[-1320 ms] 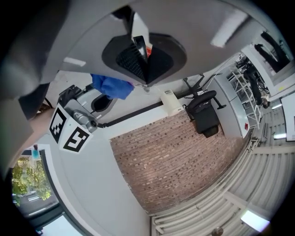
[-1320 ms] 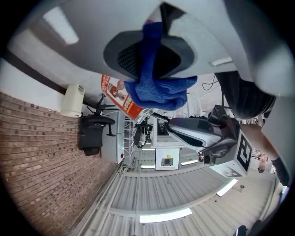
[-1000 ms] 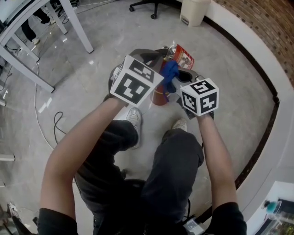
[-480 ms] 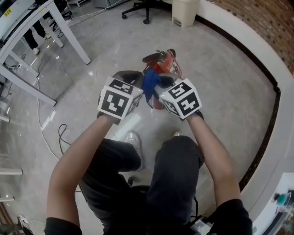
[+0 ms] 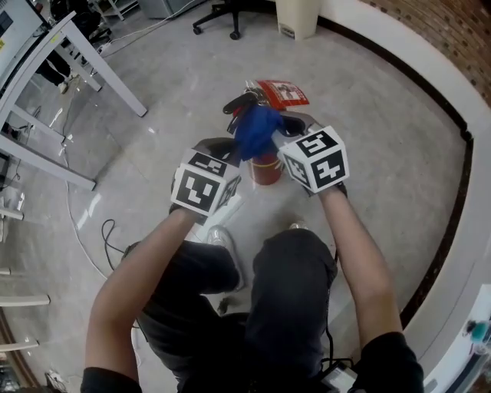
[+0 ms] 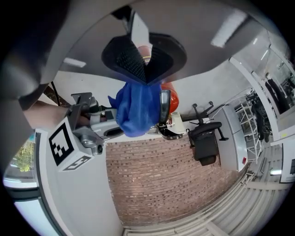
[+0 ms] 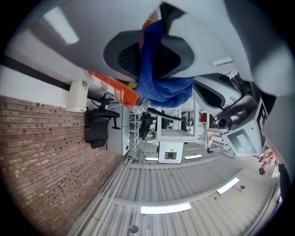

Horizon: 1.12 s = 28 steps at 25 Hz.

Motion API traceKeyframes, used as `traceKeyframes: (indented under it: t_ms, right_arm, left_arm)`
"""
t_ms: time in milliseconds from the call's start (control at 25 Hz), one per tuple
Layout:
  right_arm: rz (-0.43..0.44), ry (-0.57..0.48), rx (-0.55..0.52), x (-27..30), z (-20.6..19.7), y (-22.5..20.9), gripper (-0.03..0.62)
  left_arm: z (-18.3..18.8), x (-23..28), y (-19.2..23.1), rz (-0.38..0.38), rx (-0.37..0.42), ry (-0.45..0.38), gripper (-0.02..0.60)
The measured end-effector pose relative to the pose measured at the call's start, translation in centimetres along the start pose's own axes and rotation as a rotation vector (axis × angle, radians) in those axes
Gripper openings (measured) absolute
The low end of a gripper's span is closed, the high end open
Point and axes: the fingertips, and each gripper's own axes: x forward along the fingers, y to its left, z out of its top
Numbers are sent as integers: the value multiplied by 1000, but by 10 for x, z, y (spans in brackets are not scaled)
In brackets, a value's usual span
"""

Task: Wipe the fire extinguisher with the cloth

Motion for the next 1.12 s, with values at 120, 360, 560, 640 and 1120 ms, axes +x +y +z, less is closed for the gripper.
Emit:
traceKeyframes:
  t_ms: [120,360,560,640,1120]
  right_arm:
    - [-47,-13,3,-6,-2,-24,48]
    - [-125,-24,43,-1,-8,-65,48]
    - [-154,22,71,16,-30,-99,48]
    - [-149,34,101,27,-40,-109,48]
    - [-134,102,141,23,-88,-87,46]
  left_arm:
    - [-6,9,-8,-14,-22,12,3]
    - [-21,29,-16,-52,-56,51,3]
    - [-31,44,-20,-77,-77,76,3]
    - [-35,49,-21,-85,-86,85,3]
    - [-57,51,-20,-93,-143,108,3]
